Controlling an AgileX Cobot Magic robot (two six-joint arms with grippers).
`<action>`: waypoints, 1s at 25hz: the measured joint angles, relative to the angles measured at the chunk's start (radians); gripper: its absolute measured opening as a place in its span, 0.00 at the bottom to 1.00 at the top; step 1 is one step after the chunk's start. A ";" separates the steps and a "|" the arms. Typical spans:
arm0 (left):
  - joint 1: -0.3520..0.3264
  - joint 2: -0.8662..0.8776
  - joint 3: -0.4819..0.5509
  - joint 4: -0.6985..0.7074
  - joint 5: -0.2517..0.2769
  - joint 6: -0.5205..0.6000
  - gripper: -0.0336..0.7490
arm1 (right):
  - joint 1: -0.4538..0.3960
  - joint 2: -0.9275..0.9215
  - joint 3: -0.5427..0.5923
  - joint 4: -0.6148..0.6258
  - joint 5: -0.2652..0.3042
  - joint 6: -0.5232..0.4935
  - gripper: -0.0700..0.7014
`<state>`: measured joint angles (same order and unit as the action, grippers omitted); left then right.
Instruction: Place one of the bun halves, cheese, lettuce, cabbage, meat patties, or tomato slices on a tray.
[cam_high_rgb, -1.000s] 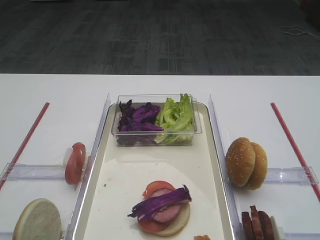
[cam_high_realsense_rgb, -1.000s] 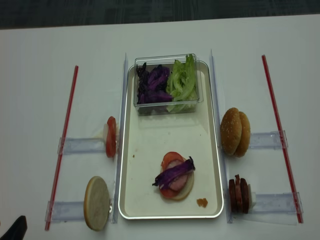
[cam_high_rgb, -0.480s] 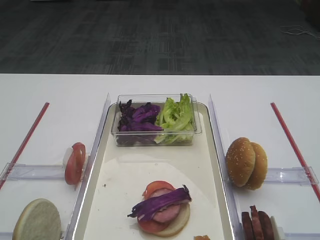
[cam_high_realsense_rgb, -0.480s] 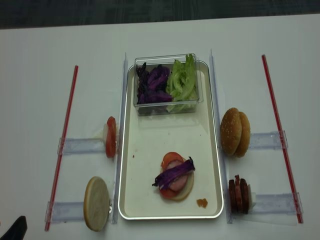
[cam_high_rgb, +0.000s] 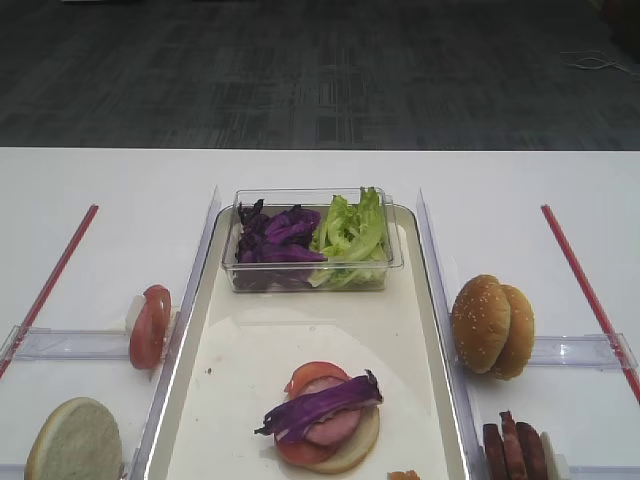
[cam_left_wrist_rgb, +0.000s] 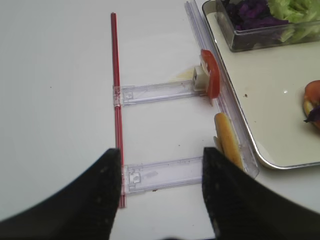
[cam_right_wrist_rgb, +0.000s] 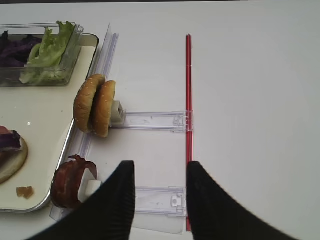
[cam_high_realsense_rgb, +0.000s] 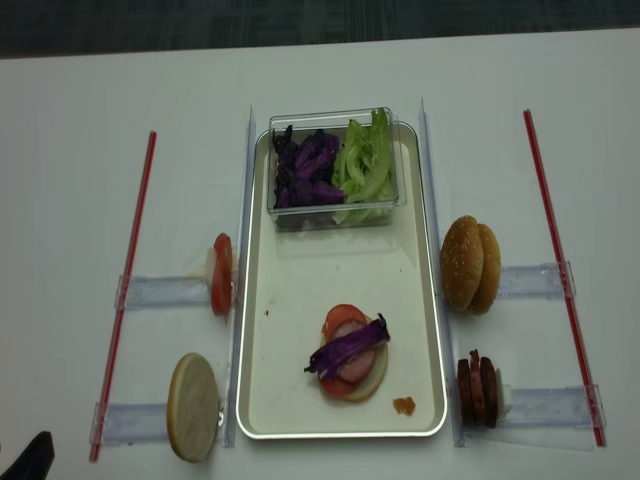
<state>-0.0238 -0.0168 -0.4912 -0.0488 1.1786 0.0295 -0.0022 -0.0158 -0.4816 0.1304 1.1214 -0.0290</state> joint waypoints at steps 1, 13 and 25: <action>0.000 0.000 0.000 0.000 0.000 0.000 0.53 | 0.000 0.000 0.000 0.000 0.000 0.000 0.44; 0.000 0.000 0.000 0.000 0.000 0.000 0.53 | 0.000 0.000 0.000 0.000 0.000 0.000 0.44; 0.000 0.000 0.000 0.000 0.000 0.000 0.53 | 0.000 0.000 0.000 0.000 0.000 0.002 0.44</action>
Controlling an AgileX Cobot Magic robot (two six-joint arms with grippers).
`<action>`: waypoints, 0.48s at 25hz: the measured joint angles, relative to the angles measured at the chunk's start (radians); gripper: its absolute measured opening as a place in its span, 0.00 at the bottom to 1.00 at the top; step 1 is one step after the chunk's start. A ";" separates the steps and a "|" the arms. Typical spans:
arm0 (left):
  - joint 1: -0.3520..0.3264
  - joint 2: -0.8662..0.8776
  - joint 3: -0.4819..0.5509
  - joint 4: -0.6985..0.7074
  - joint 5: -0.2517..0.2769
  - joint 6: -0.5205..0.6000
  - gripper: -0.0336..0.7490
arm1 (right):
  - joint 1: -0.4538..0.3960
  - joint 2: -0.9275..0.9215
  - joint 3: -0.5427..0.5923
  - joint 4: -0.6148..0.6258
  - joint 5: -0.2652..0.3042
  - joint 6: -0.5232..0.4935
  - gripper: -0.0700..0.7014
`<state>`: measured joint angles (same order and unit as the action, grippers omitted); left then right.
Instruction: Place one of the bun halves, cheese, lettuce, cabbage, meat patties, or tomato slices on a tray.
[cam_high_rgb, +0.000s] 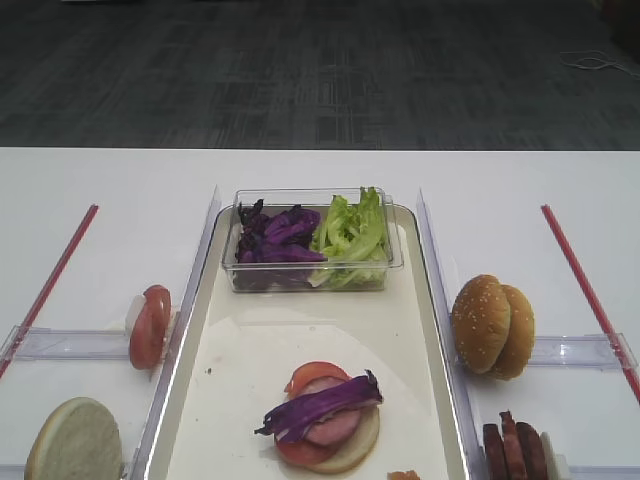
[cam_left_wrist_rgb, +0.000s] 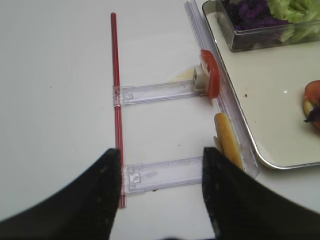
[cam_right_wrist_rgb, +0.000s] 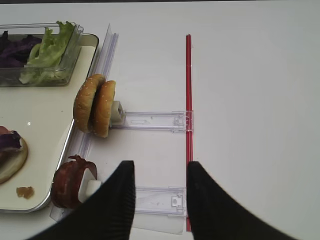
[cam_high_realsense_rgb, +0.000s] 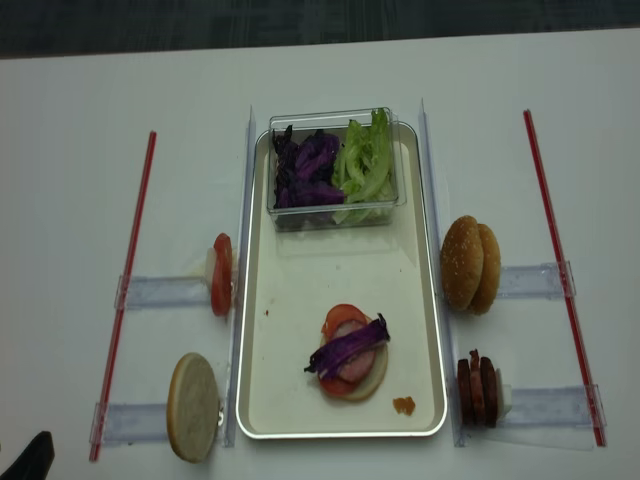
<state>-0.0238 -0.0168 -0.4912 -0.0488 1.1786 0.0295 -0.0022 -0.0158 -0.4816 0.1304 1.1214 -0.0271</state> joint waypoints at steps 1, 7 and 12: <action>0.000 0.000 0.000 0.000 0.000 0.000 0.53 | 0.000 0.000 0.000 0.000 0.000 0.000 0.44; 0.000 0.000 0.000 0.000 0.000 0.000 0.53 | 0.000 0.000 0.000 0.000 0.000 0.000 0.44; 0.000 0.000 0.000 0.000 0.000 0.000 0.53 | 0.000 0.000 0.000 0.000 0.000 0.000 0.44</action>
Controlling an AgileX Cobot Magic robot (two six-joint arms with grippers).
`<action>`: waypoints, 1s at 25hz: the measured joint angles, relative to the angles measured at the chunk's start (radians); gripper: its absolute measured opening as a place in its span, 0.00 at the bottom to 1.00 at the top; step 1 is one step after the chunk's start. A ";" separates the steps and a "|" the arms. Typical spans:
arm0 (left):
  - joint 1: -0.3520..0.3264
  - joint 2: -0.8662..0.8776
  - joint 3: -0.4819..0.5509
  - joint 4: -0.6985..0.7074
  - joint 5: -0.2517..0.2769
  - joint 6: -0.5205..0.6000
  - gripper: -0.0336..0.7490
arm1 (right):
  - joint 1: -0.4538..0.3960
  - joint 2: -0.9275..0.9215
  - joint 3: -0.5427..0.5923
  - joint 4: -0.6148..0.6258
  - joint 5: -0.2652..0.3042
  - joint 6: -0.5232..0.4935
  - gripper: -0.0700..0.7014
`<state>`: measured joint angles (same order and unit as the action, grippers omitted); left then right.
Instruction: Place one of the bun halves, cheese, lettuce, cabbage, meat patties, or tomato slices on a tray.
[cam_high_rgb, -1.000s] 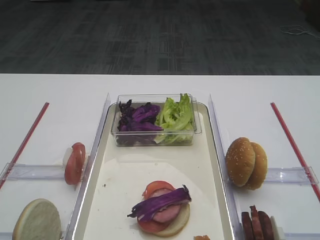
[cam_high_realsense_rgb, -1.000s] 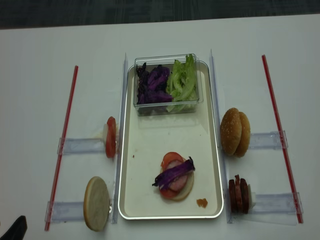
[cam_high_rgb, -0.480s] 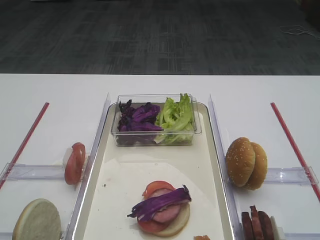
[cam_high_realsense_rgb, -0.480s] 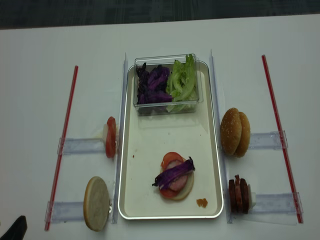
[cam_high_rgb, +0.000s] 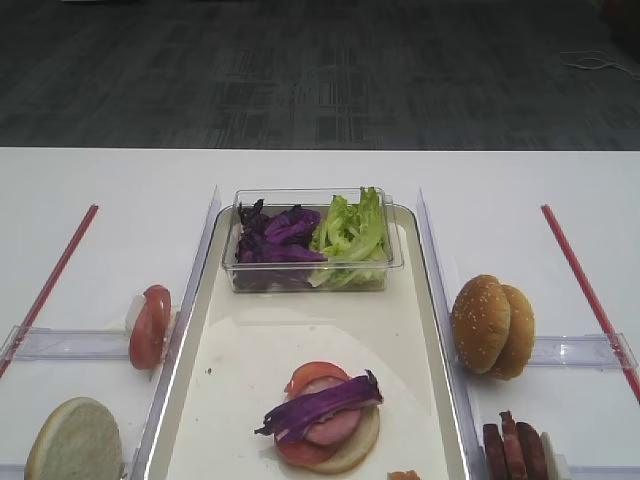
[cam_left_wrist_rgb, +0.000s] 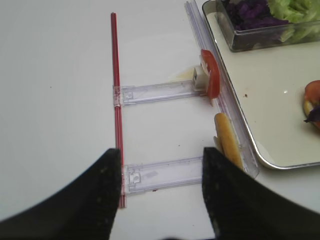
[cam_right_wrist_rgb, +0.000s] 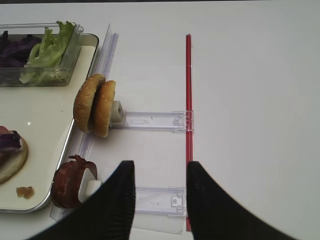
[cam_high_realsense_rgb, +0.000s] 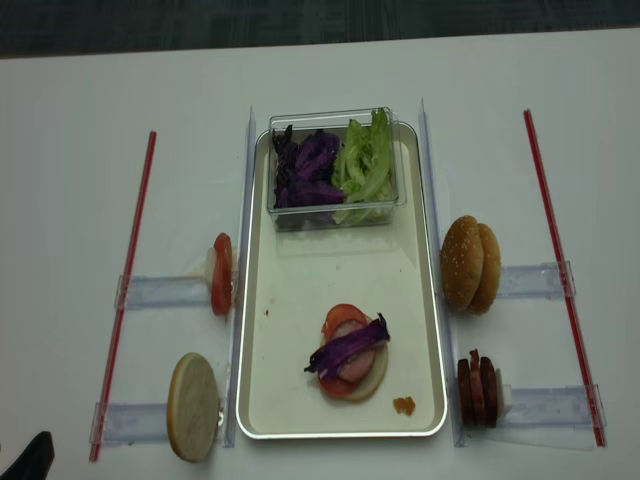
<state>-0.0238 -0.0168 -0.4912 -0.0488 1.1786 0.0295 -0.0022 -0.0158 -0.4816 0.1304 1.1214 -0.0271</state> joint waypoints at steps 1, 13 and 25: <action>0.000 0.000 0.000 0.000 0.000 0.000 0.53 | 0.000 0.000 0.000 0.000 0.000 0.000 0.44; 0.000 0.000 0.000 0.000 0.000 0.000 0.53 | 0.000 0.000 0.000 0.004 0.000 0.000 0.44; 0.000 0.000 0.000 0.000 0.000 0.000 0.53 | 0.000 0.000 0.000 0.006 0.000 0.000 0.46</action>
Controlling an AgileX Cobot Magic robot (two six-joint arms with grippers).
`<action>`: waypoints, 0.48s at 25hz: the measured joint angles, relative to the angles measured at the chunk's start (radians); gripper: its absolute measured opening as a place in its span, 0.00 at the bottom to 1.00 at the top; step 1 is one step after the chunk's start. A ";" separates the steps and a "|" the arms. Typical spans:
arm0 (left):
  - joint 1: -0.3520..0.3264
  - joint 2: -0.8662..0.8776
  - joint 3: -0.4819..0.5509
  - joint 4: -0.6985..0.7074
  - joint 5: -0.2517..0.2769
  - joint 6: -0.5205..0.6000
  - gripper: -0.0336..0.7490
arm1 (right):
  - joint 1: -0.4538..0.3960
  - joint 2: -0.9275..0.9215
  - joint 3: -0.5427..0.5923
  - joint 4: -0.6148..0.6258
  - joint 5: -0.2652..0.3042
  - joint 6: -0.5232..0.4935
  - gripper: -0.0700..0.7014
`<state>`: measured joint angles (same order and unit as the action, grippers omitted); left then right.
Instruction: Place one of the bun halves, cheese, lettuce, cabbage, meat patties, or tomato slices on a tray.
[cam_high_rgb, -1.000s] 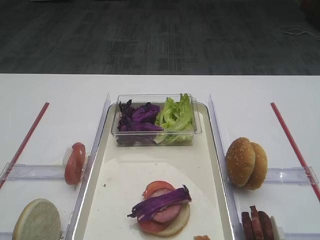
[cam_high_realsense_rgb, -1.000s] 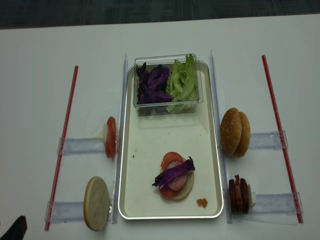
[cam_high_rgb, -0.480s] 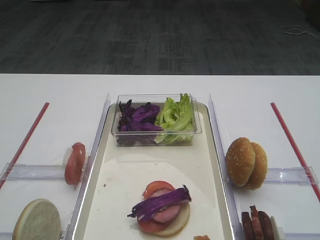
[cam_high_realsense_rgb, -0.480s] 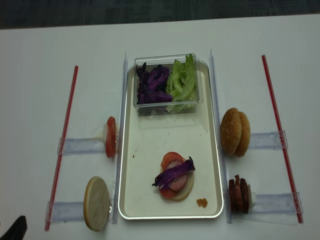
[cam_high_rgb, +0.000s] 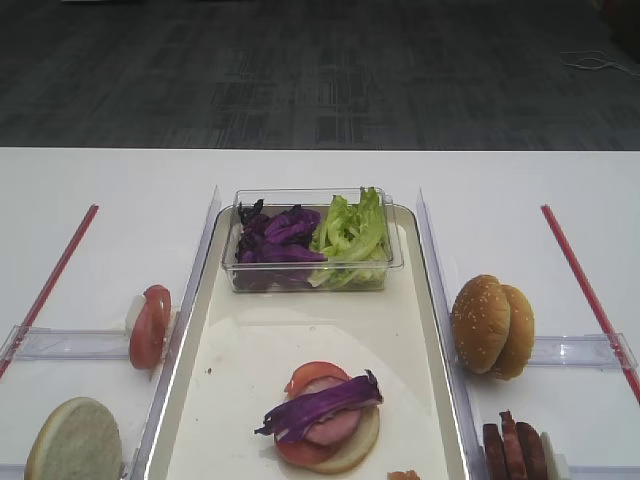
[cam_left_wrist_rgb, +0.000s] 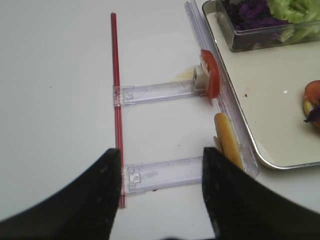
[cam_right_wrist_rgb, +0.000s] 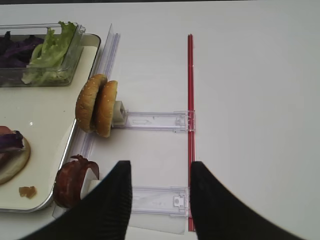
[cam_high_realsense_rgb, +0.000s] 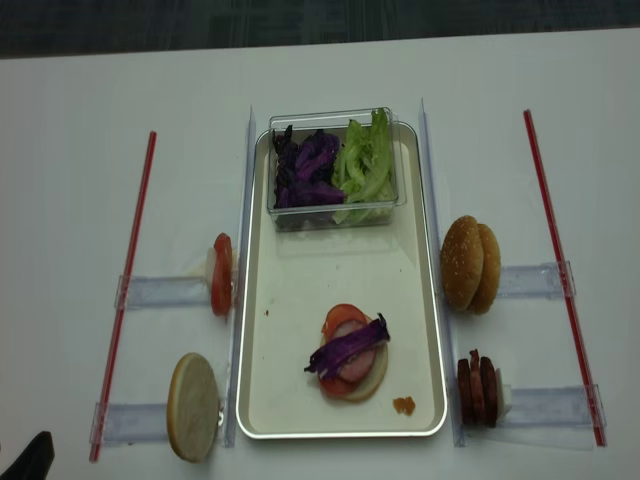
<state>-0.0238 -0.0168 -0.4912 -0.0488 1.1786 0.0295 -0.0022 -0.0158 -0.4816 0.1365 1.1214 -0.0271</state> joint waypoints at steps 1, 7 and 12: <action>0.000 0.000 0.000 0.000 0.000 0.000 0.53 | 0.000 0.000 0.000 0.000 0.000 0.000 0.48; 0.000 0.000 0.000 0.000 0.000 0.000 0.53 | 0.000 0.000 0.000 0.002 0.000 0.000 0.52; 0.000 0.000 0.000 0.000 0.000 0.000 0.53 | 0.000 0.000 0.000 0.002 0.000 0.000 0.52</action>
<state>-0.0238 -0.0168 -0.4912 -0.0488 1.1786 0.0295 -0.0022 -0.0158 -0.4816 0.1382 1.1214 -0.0271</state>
